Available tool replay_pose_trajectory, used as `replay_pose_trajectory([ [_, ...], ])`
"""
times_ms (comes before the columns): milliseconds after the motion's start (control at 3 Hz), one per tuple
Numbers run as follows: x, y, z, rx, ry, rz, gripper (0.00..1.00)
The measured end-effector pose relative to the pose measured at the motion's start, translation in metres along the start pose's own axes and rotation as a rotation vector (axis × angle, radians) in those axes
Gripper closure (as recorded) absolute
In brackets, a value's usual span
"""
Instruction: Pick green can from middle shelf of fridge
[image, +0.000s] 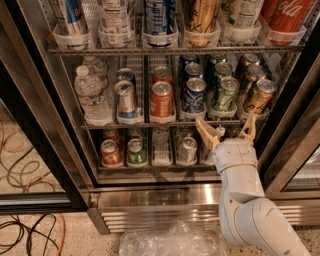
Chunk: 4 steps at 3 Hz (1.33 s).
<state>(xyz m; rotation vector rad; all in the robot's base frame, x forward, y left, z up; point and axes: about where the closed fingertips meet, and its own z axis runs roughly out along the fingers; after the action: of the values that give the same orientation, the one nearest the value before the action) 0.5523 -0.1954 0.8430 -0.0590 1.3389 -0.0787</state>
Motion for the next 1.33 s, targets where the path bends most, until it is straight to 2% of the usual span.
replay_pose_trajectory([
  [333, 0.0, 0.0, 0.0, 0.0, 0.0, 0.0, 0.41],
  [667, 0.0, 0.0, 0.0, 0.0, 0.0, 0.0, 0.37],
  [1000, 0.0, 0.0, 0.0003, 0.0, 0.0, -0.001, 0.22],
  [1333, 0.0001, -0.0016, 0.0056, 0.009, -0.004, -0.007, 0.24],
])
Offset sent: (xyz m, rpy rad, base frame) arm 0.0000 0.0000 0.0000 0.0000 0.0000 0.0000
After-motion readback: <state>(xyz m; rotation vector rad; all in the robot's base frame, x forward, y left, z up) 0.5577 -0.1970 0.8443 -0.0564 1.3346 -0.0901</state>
